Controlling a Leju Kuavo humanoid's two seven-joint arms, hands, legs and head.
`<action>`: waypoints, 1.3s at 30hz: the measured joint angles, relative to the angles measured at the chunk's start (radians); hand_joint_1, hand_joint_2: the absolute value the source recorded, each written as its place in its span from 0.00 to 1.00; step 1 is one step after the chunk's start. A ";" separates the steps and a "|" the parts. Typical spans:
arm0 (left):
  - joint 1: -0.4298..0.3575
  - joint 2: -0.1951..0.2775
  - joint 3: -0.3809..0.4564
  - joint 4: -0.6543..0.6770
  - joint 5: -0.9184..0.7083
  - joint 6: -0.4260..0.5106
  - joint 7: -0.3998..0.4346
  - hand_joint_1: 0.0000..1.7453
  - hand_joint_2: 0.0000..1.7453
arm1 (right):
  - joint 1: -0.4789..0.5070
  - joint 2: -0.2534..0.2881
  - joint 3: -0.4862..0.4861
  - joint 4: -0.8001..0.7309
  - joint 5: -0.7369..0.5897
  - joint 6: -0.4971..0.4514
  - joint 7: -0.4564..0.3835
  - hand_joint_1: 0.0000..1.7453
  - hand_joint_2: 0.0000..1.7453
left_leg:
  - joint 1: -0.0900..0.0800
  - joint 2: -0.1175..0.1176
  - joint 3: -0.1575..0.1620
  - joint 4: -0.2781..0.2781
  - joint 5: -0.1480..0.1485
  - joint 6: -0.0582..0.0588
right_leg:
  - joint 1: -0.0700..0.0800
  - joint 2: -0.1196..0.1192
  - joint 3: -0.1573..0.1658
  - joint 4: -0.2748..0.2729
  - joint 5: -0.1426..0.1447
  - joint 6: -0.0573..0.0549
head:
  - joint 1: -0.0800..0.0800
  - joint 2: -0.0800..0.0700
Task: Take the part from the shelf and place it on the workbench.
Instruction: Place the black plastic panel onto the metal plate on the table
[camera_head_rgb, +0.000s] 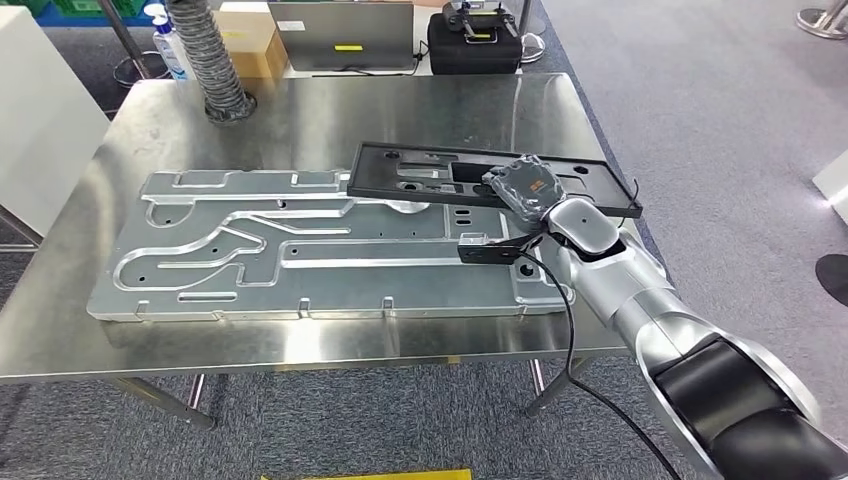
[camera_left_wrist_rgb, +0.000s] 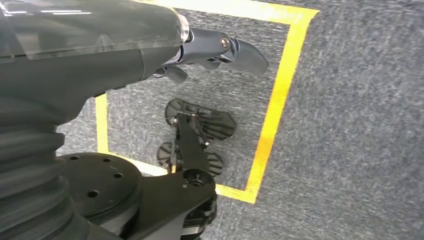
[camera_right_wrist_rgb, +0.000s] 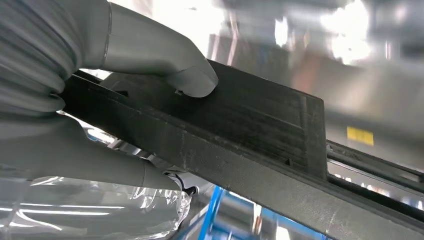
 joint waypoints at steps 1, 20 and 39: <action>-0.001 0.000 -0.001 0.000 -0.004 0.001 -0.001 0.00 1.00 | 0.000 0.004 -0.001 0.000 -0.006 -0.021 -0.011 1.00 1.00 | -0.001 -0.001 -0.002 0.002 -0.002 -0.004 | 0.004 -0.008 0.019 -0.042 0.010 -0.004 | 0.000 0.000; -0.016 -0.004 -0.010 0.000 -0.046 -0.002 -0.037 0.00 1.00 | 0.064 0.005 0.035 0.029 -0.038 0.153 0.026 1.00 1.00 | 0.005 0.020 -0.019 0.005 0.006 -0.018 | 0.003 -0.028 0.046 -0.068 -0.016 0.007 | 0.000 0.000; -0.028 -0.009 -0.020 0.000 -0.079 0.006 -0.055 0.00 0.00 | 0.068 0.058 0.038 0.085 -0.043 0.132 0.072 0.00 0.00 | 0.003 0.033 -0.072 0.154 -0.092 -0.050 | 0.003 -0.019 0.077 -0.096 -0.008 -0.029 | 0.000 0.000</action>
